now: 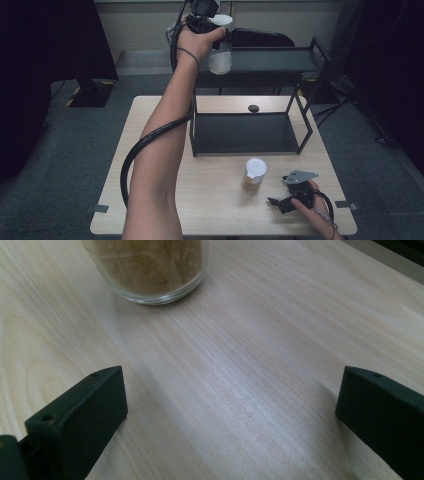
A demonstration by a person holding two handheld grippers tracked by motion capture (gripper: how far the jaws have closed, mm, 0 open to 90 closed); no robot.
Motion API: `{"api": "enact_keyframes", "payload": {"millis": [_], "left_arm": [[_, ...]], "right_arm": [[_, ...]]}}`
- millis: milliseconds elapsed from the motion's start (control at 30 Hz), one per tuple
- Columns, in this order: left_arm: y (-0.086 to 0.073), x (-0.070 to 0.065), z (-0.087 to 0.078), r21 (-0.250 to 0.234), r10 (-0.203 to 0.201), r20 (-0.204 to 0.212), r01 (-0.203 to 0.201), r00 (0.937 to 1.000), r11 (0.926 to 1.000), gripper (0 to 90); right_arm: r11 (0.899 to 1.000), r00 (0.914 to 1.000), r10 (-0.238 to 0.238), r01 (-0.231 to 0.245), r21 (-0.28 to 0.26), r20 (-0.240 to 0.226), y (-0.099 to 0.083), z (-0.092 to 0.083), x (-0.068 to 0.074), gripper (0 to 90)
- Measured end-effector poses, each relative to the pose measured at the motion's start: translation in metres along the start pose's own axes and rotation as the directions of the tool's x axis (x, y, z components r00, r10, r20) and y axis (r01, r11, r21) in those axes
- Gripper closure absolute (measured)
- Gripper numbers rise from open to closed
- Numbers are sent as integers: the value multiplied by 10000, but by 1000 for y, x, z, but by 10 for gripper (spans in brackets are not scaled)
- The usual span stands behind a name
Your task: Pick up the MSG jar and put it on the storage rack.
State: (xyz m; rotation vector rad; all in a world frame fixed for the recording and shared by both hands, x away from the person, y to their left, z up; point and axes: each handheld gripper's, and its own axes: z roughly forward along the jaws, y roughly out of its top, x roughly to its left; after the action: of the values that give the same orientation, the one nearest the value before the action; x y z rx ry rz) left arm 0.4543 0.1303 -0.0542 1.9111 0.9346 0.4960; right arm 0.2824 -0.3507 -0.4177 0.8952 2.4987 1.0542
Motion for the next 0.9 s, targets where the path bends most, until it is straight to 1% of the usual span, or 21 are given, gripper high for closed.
{"api": "enact_keyframes", "payload": {"millis": [100,267,500,533,667,733,900], "left_arm": [[3,1,3,-10,44,-53,-44,10000,10000,346],[7,5,11,78,-16,-210,17,9998,10000,346],[7,6,20,134,-13,-306,17,9995,9999,345],[6,8,21,117,-90,-302,94,9995,9999,345],[6,7,24,158,1,-421,6,9991,9999,345],[6,9,25,177,-83,-401,90,9992,9998,345],[3,9,26,78,-129,-421,132,9990,9999,345]], "right_arm": [[10000,10000,2,-2,-4,-3,0,0,0,0],[10000,10000,2,-2,-3,-3,0,0,0,0],[10000,10000,3,-3,-4,-4,0,0,0,0],[10000,10000,3,-3,-3,-3,0,0,0,0],[10000,10000,5,-5,-4,-4,0,0,0,0],[10000,10000,1,-1,-2,-2,0,0,0,0],[10000,10000,3,-3,-1,-3,0,0,0,0]]}}
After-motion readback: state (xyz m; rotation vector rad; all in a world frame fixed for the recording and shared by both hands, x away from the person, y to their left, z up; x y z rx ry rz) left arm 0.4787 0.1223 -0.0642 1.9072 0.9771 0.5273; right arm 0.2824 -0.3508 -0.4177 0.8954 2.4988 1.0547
